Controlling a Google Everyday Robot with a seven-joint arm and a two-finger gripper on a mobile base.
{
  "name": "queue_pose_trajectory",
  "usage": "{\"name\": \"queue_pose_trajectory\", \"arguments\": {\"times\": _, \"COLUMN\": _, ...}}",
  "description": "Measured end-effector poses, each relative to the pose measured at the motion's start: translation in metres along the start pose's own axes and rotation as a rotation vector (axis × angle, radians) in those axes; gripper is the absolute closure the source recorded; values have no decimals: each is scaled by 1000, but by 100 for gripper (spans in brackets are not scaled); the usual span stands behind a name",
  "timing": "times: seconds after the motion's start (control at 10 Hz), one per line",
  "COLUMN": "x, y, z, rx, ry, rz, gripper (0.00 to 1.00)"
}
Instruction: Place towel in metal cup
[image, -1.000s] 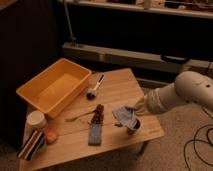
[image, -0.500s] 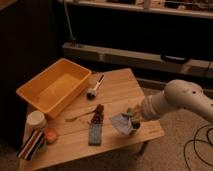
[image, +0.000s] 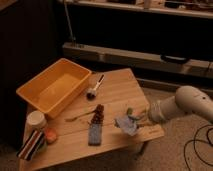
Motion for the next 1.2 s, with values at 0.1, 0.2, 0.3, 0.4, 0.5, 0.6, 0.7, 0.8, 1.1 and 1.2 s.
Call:
{"name": "queue_pose_trajectory", "arguments": {"times": 0.1, "x": 5, "y": 2, "z": 1, "rx": -10, "ry": -19, "rz": 16, "gripper": 100}}
{"name": "queue_pose_trajectory", "arguments": {"times": 0.2, "x": 8, "y": 2, "z": 8, "rx": -25, "ry": -25, "rz": 23, "gripper": 100}}
{"name": "queue_pose_trajectory", "arguments": {"times": 0.3, "x": 10, "y": 2, "z": 12, "rx": -32, "ry": -28, "rz": 29, "gripper": 100}}
{"name": "queue_pose_trajectory", "arguments": {"times": 0.4, "x": 12, "y": 3, "z": 14, "rx": -35, "ry": -31, "rz": 35, "gripper": 100}}
{"name": "queue_pose_trajectory", "arguments": {"times": 0.5, "x": 11, "y": 4, "z": 19, "rx": -49, "ry": -33, "rz": 38, "gripper": 100}}
{"name": "queue_pose_trajectory", "arguments": {"times": 0.6, "x": 9, "y": 4, "z": 23, "rx": -57, "ry": -32, "rz": 34, "gripper": 100}}
{"name": "queue_pose_trajectory", "arguments": {"times": 0.7, "x": 9, "y": 6, "z": 26, "rx": -63, "ry": -22, "rz": 31, "gripper": 100}}
{"name": "queue_pose_trajectory", "arguments": {"times": 0.8, "x": 7, "y": 6, "z": 29, "rx": -66, "ry": 2, "rz": 20, "gripper": 100}}
{"name": "queue_pose_trajectory", "arguments": {"times": 1.1, "x": 11, "y": 4, "z": 40, "rx": -75, "ry": 66, "rz": 8, "gripper": 100}}
{"name": "queue_pose_trajectory", "arguments": {"times": 1.2, "x": 15, "y": 3, "z": 45, "rx": -80, "ry": 91, "rz": 8, "gripper": 100}}
